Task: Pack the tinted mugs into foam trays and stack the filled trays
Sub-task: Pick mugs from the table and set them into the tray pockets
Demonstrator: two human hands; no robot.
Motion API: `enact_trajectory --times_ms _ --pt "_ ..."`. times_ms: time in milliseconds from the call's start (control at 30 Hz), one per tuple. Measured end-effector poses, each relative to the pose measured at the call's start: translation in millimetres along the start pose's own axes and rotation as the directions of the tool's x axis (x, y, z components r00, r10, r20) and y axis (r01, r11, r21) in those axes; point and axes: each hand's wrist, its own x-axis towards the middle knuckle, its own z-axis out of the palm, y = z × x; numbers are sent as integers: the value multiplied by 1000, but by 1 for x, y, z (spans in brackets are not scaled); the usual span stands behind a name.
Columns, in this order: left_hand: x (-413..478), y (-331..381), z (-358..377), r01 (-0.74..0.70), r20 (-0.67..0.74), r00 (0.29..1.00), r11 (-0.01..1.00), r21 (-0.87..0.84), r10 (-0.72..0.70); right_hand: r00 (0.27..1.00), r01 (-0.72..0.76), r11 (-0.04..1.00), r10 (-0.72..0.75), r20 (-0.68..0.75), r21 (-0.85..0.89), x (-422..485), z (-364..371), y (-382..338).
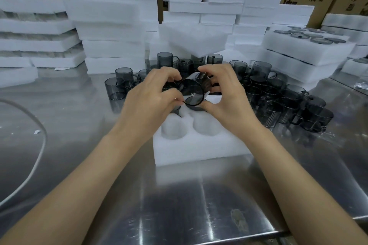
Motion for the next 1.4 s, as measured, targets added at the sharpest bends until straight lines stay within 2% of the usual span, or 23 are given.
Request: enact_trajectory --times_ms 100,167,200,267,333,400,467,567,700,900,1067,1267,1400 --pt "2 -15 -4 216 -145 966 976 8 -212 997 -37 999 38 -60 24 0 -2 3" --pt "-2 -29 -5 338 -166 935 930 144 -314 995 -59 997 62 -78 46 0 -2 3" --pt "-6 -35 -5 373 -156 926 897 236 -344 995 -61 997 65 -78 48 0 -2 3" --pt "-7 -40 -8 398 -159 916 880 258 -367 996 -53 998 56 -69 45 0 -1 2" --pt "-3 -36 -12 269 -195 952 949 165 -236 998 -32 999 35 -61 42 0 0 2" --pt "2 -28 -10 64 -174 983 996 65 -52 998 -15 999 18 -52 48 0 1 0" --pt "4 -20 -3 -115 -116 986 992 51 120 999 6 998 -4 -32 68 0 0 -3" --pt "2 -11 8 -220 -13 975 972 78 221 998 60 994 -61 9 89 -1 0 -7" --pt "0 -8 11 -198 43 980 976 90 195 995 95 993 -96 10 72 -1 0 -9" --pt "-1 -10 11 -148 8 989 983 109 148 994 104 994 -104 16 19 0 -1 -8" --pt "-2 -7 11 -70 39 997 990 123 66 990 115 993 -112 84 -31 -1 -1 -10" --pt "-3 -4 10 -54 76 996 990 132 44 980 155 984 -142 139 -91 -1 0 -9" --pt "-3 -2 7 -38 96 995 992 124 26 987 128 987 -117 113 -99 0 -1 -9"
